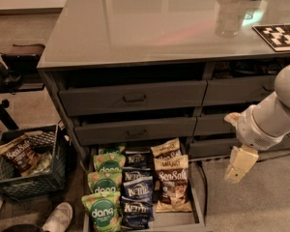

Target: Pick brown chip bag from bottom drawer and place on counter

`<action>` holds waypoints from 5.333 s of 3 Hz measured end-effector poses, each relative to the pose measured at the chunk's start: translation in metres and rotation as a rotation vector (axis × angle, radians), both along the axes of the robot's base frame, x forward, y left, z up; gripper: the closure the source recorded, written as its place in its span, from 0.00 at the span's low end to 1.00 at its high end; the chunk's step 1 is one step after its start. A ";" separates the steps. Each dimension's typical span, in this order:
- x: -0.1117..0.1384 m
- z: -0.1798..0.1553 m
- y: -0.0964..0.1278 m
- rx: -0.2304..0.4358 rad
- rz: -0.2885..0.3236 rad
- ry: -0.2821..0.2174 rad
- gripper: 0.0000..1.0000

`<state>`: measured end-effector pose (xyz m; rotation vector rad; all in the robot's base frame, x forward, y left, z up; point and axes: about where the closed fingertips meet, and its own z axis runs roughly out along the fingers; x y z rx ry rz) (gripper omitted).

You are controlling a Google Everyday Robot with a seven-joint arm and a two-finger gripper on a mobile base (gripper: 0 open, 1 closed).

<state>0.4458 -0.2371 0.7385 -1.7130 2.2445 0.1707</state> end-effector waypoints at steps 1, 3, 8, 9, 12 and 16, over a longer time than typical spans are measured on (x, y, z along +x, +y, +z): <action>0.004 -0.046 0.009 0.046 -0.014 0.028 0.00; 0.044 -0.181 0.031 0.199 -0.016 -0.012 0.00; 0.162 -0.378 0.040 0.240 0.091 -0.026 0.00; 0.175 -0.407 0.046 0.253 0.120 -0.001 0.00; 0.195 -0.462 0.075 0.288 0.194 0.072 0.00; 0.195 -0.520 0.085 0.277 0.215 0.167 0.00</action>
Offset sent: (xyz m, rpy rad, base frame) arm 0.0480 0.0348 -0.2178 0.2223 0.0334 -0.0611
